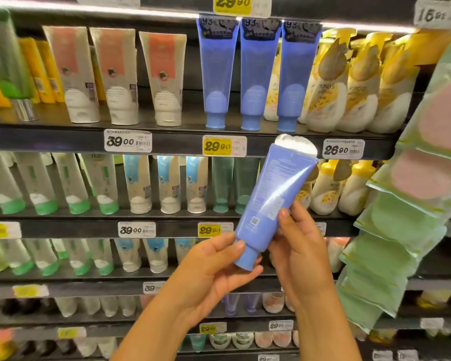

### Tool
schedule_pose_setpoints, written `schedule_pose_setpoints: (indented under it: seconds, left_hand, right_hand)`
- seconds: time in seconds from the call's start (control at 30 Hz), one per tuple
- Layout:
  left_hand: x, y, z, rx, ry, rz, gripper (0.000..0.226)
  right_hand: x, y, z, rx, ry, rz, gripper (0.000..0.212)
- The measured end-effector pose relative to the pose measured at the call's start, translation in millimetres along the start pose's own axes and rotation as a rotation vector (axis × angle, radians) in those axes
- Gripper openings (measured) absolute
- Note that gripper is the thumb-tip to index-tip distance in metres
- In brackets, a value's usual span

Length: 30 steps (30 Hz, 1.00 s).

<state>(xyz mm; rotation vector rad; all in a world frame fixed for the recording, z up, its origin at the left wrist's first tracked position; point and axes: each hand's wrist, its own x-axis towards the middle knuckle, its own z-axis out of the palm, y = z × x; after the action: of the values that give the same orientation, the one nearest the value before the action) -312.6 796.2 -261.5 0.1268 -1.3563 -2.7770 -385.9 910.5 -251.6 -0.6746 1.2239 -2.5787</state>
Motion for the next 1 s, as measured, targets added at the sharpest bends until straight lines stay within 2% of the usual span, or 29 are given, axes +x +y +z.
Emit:
schedule_pose_setpoints:
  seconds: [0.17,0.33,0.43,0.63,0.83,1.0]
  left_hand:
    - [-1,-10,5,0.048,0.064,0.032,0.048]
    - [-3,-12,12,0.009,0.06,0.024,0.038]
    - [-4,-12,15,-0.082,0.067,-0.009,0.026]
    - [-7,-13,17,-0.116,0.051,-0.056,0.026]
    - [-7,-13,14,-0.044,0.08,0.013,0.039]
    - [-8,-14,12,0.002,0.112,0.037,0.041]
  right_hand:
    - [-6,-4,-8,-0.13,0.026,0.02,0.044]
    - [-10,-4,-12,-0.104,0.128,-0.001,0.05]
    - [-12,-4,-11,-0.037,0.15,-0.021,0.044]
    - [-15,-7,-9,0.046,0.18,-0.044,0.033]
    - [-16,-10,-9,-0.006,0.155,0.002,0.037]
    - [-18,-11,-9,-0.087,0.083,0.053,0.045]
